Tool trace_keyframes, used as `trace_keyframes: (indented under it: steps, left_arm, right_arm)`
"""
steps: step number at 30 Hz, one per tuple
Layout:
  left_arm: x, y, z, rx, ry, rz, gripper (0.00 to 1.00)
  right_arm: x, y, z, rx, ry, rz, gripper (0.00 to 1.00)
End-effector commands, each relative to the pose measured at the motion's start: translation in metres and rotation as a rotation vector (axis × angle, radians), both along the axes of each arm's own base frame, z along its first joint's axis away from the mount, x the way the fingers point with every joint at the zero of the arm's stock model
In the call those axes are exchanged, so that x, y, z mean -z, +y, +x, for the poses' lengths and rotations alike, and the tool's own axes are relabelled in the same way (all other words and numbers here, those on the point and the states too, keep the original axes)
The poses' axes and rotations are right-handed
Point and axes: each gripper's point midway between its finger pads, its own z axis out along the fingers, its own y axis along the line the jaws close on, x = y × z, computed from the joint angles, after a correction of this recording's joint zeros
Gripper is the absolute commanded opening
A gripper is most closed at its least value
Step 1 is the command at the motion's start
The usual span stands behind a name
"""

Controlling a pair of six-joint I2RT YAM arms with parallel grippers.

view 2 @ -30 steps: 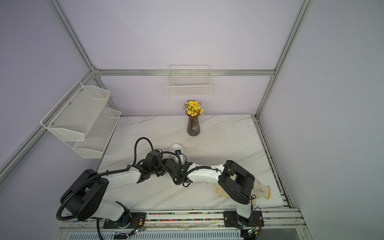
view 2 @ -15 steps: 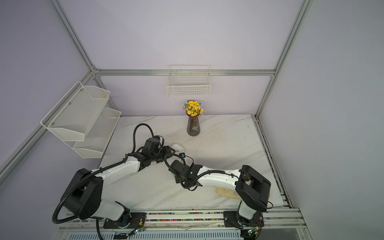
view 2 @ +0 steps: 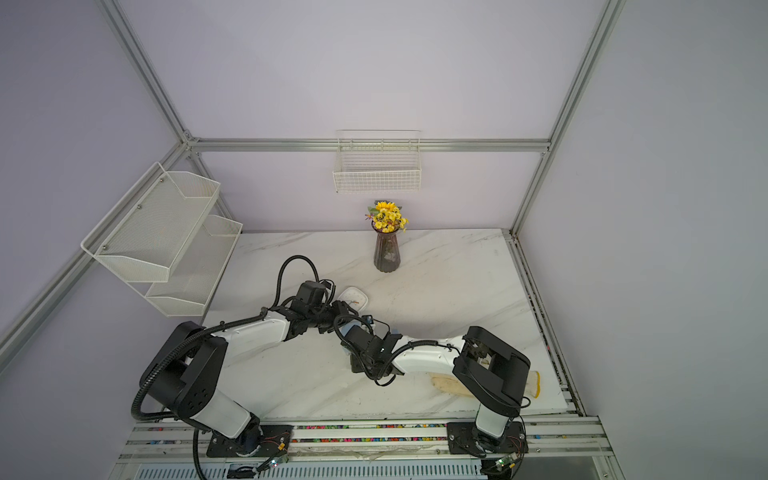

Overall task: Insert the battery into the alarm
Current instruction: Adjust the alarm at the center of the board.

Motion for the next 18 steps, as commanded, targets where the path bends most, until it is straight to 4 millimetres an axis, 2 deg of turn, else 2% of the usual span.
trace_keyframes:
  steps: [1, 13, 18]
  left_arm:
    - [-0.011, -0.009, 0.002, 0.056, -0.046, -0.043, 0.53]
    - [-0.001, -0.013, -0.031, 0.090, 0.000, -0.104, 0.54]
    - [-0.008, -0.017, -0.048, 0.109, -0.004, -0.128, 0.54]
  right_arm:
    - [0.000, 0.001, 0.012, 0.064, 0.003, 0.048, 0.10]
    - [-0.005, -0.031, 0.067, 0.157, -0.030, 0.045, 0.11]
    - [-0.012, -0.037, 0.083, 0.179, -0.042, 0.052, 0.11]
